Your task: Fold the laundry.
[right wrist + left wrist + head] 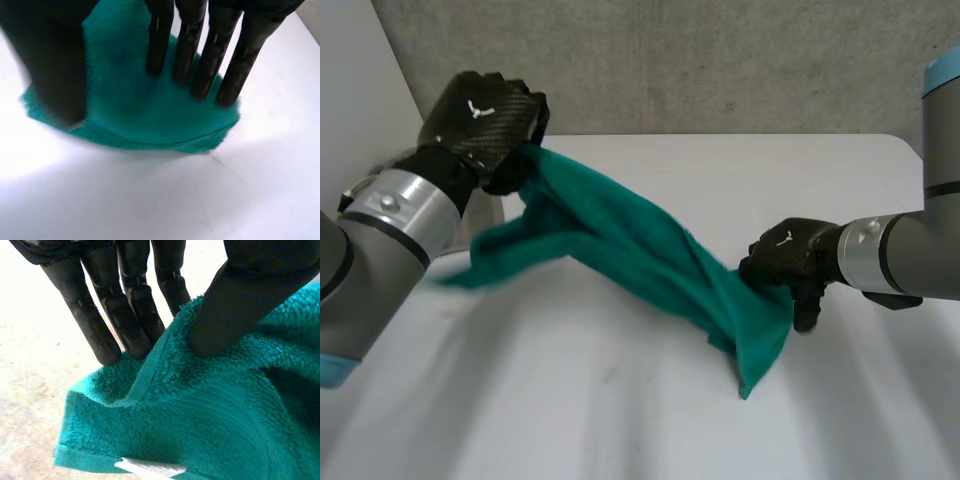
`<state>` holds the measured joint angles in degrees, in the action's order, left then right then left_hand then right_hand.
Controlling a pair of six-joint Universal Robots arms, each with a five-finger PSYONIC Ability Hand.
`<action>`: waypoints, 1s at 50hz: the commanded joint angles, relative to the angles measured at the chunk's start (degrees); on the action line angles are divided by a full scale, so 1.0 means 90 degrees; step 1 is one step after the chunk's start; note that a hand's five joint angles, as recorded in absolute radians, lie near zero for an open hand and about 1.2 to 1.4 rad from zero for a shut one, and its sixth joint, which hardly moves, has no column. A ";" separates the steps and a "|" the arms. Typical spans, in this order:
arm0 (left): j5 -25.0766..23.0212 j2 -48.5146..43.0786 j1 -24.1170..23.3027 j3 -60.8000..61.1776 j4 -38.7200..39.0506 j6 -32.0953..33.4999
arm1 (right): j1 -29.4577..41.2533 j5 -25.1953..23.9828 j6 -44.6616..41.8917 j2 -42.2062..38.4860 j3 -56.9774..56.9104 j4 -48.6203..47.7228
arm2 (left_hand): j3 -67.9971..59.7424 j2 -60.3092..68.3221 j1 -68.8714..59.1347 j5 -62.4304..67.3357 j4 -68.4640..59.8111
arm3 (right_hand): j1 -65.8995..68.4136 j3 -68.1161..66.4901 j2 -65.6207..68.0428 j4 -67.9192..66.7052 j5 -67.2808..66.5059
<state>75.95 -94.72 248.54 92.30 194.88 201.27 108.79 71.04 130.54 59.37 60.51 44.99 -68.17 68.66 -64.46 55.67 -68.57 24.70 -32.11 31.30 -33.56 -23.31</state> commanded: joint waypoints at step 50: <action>0.0701 0.1442 -0.0653 0.0380 -0.0384 0.0136 | 0.2044 0.2897 0.6953 -0.0581 0.1987 -0.5048 | -0.1315 0.1260 -0.1727 0.1592 -0.1270 | -0.1634 0.2457 -0.2366 0.2618 0.2590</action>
<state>80.72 -82.05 242.74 95.69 191.50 202.48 128.37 91.61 202.12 55.47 77.18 0.85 -68.17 68.66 -64.46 55.68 -68.81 11.56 -12.09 12.47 -13.39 -3.57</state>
